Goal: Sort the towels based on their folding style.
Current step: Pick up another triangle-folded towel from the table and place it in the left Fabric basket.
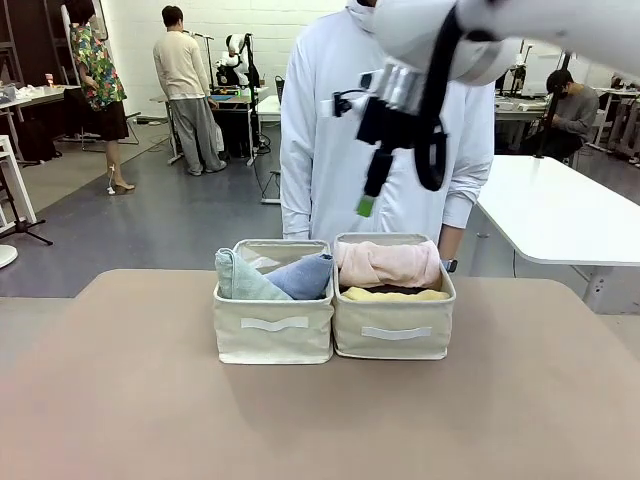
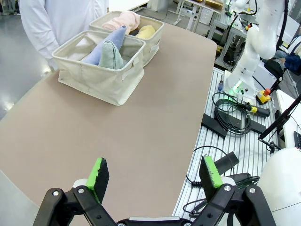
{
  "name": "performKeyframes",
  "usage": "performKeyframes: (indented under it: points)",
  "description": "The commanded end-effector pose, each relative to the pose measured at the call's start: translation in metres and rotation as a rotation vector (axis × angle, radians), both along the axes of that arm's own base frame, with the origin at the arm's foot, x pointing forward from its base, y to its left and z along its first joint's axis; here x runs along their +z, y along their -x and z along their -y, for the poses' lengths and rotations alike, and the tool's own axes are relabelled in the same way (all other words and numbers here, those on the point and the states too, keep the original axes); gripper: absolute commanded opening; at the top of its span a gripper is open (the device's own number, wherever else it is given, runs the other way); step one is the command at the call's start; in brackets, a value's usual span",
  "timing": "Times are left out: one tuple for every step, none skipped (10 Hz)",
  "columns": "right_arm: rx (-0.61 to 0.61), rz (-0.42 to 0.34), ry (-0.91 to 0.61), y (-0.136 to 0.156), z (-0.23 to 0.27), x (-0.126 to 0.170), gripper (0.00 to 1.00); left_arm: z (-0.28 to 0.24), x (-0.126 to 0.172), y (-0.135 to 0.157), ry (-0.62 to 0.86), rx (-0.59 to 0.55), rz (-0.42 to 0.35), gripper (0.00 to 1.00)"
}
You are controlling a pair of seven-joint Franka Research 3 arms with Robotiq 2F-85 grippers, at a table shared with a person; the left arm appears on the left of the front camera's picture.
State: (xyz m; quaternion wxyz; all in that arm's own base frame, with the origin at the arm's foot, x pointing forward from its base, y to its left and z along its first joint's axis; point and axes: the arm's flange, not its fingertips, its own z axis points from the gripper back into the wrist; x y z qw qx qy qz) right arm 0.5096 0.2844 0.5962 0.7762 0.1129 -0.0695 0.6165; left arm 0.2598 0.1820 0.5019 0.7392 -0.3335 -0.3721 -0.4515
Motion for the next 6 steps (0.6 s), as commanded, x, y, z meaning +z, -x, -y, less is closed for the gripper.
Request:
performKeyframes:
  points:
    - [-0.085, 0.004, 0.053, 0.061, 0.054, 0.003, 1.0, -0.001, 0.0, 0.0, 0.007, -0.01, 0.029, 1.0]
    - [-0.131, 0.033, 0.054, 0.078, 0.075, 0.01, 1.0, -0.001, 0.0, 0.0, 0.007, -0.01, 0.029, 1.0]
    - [-0.181, 0.069, 0.024, 0.093, 0.099, 0.017, 1.0, -0.001, 0.0, 0.0, 0.007, -0.01, 0.029, 1.0]
    - [-0.225, 0.089, -0.003, 0.103, 0.12, 0.021, 1.0, -0.001, 0.0, 0.0, 0.007, -0.01, 0.029, 1.0]
    - [-0.254, 0.105, -0.023, 0.108, 0.133, 0.023, 1.0, -0.001, 0.0, 0.0, 0.007, -0.01, 0.029, 1.0]
    - [-0.317, 0.117, -0.009, 0.102, 0.136, 0.021, 1.0, -0.001, 0.0, 0.0, 0.007, -0.01, 0.029, 1.0]
